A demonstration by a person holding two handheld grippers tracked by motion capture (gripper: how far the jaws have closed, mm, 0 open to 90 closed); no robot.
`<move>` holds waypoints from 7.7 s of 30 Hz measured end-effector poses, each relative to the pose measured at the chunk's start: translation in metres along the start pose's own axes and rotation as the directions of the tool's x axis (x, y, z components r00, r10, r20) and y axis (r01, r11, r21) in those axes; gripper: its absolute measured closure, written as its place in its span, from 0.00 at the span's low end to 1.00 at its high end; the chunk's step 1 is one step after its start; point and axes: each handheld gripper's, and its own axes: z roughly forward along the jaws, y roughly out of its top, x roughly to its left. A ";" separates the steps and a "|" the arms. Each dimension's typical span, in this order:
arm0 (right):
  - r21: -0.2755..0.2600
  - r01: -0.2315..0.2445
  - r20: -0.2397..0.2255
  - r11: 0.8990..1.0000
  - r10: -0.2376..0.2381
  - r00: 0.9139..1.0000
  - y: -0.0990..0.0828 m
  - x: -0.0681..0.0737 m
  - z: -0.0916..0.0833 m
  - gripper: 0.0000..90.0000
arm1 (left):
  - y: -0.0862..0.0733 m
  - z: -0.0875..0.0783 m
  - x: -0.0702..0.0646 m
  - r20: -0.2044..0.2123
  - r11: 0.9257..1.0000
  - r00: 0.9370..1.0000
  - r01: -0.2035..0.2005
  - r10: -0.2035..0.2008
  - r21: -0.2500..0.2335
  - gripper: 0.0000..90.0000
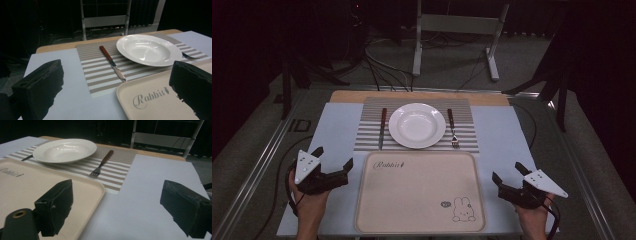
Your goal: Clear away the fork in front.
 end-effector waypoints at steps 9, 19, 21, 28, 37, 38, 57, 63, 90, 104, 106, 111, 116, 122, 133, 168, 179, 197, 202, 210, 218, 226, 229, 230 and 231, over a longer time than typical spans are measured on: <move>-0.010 -0.003 0.004 1.000 0.003 1.000 -0.001 -0.002 0.001 0.13 | -0.005 0.001 0.004 -0.032 1.000 0.999 0.024 -0.024 -0.002 0.00; 0.012 -0.001 -0.007 1.000 0.001 1.000 0.002 -0.003 0.008 0.13 | -0.006 0.002 0.006 -0.047 1.000 0.999 0.027 -0.027 0.003 0.00; 0.020 -0.016 -0.016 1.000 0.016 1.000 0.006 -0.004 0.009 0.13 | -0.007 0.003 0.005 -0.047 1.000 0.999 0.025 -0.024 0.008 0.00; 0.037 -0.015 -0.020 0.999 0.015 1.000 0.021 -0.004 0.013 0.13 | -0.008 0.006 0.003 -0.046 1.000 0.999 0.019 -0.017 0.024 0.00; 0.054 -0.017 -0.015 0.998 0.018 1.000 0.039 -0.004 0.023 0.13 | -0.010 0.009 0.002 -0.052 0.999 0.999 0.011 -0.009 0.034 0.00; 0.059 -0.016 -0.004 0.998 0.017 1.000 0.040 -0.004 0.024 0.13 | -0.010 0.010 0.001 -0.053 0.999 0.999 0.009 -0.007 0.036 0.00; 0.072 -0.014 -0.012 0.997 0.015 1.000 0.067 -0.005 0.049 0.13 | -0.011 0.013 0.000 -0.053 0.999 0.999 0.003 -0.001 0.045 0.00; 0.076 -0.001 -0.003 0.997 0.001 1.000 0.078 -0.005 0.056 0.13 | -0.011 0.014 0.000 -0.052 0.999 0.999 0.006 -0.004 0.045 0.00; 0.135 -0.012 0.011 0.991 0.011 1.000 0.115 -0.001 0.110 0.13 | -0.012 0.013 0.002 -0.062 0.999 0.998 0.006 -0.003 0.046 0.00; 0.173 0.001 0.025 0.985 -0.006 1.000 0.133 0.001 0.143 0.12 | -0.012 0.013 0.002 -0.063 0.999 0.998 0.007 -0.005 0.046 0.00; 0.174 0.007 0.028 0.985 -0.012 1.000 0.136 0.002 0.146 0.12 | -0.012 0.013 0.002 -0.063 0.999 0.998 0.007 -0.004 0.047 0.00; 0.176 0.010 0.035 0.984 -0.017 0.999 0.143 0.005 0.157 0.12 | -0.012 0.013 0.002 -0.063 0.999 0.998 0.007 -0.004 0.046 0.00; 0.181 -0.006 0.040 0.983 -0.001 0.999 0.147 0.004 0.169 0.12 | -0.012 0.013 0.003 -0.063 0.999 0.998 0.009 -0.006 0.046 0.00; 0.197 -0.018 0.057 0.980 0.007 0.998 0.146 0.002 0.183 0.12 | -0.012 0.014 0.003 -0.064 0.999 0.998 0.010 -0.007 0.047 0.00; 0.229 -0.045 0.107 0.972 0.021 0.994 0.139 -0.003 0.206 0.12 | -0.012 0.014 0.004 -0.064 0.999 0.998 0.012 -0.009 0.048 0.00; 0.434 -0.060 0.119 0.899 0.009 0.993 0.087 0.011 0.278 0.22 | -0.014 0.014 0.006 -0.055 0.999 0.998 0.030 -0.028 0.043 0.00; 0.510 -0.087 0.103 0.856 0.040 0.994 0.064 0.020 0.301 0.74 | -0.015 0.013 0.008 -0.056 0.998 0.998 0.037 -0.034 0.042 0.00; 0.663 -0.024 0.044 0.748 -0.008 0.999 0.069 0.009 0.276 0.85 | -0.015 0.017 0.000 -0.047 0.998 0.999 0.008 -0.005 0.062 0.00; 0.677 -0.001 0.032 0.736 -0.028 0.999 0.070 0.011 0.276 0.87 | -0.015 0.018 0.000 -0.044 0.998 0.999 0.006 -0.003 0.063 0.00; 0.579 0.015 0.019 0.815 -0.031 0.999 0.068 0.008 0.257 0.87 | -0.015 0.019 0.000 -0.046 0.998 0.999 0.002 0.001 0.069 0.00; 0.385 -0.040 -0.037 0.922 0.058 0.998 0.084 0.010 0.223 0.87 | -0.015 0.020 -0.002 -0.046 0.997 0.999 -0.003 0.006 0.074 0.00; 0.293 -0.025 -0.107 0.956 0.059 0.992 0.085 0.024 0.198 0.87 | -0.015 0.021 -0.004 -0.043 0.997 0.999 -0.006 0.009 0.080 0.00; 0.257 -0.026 -0.134 0.966 0.063 0.989 0.081 0.033 0.186 0.87 | -0.014 0.022 -0.007 -0.035 0.997 0.999 -0.008 0.011 0.082 0.00; 0.250 -0.025 -0.141 0.968 0.061 0.988 0.080 0.035 0.184 0.87 | -0.013 0.023 -0.009 -0.032 0.997 0.999 -0.008 0.010 0.081 0.00; 0.246 -0.024 -0.150 0.969 0.063 0.987 0.079 0.037 0.181 0.87 | -0.012 0.023 -0.010 -0.029 0.997 1.000 -0.008 0.010 0.083 0.00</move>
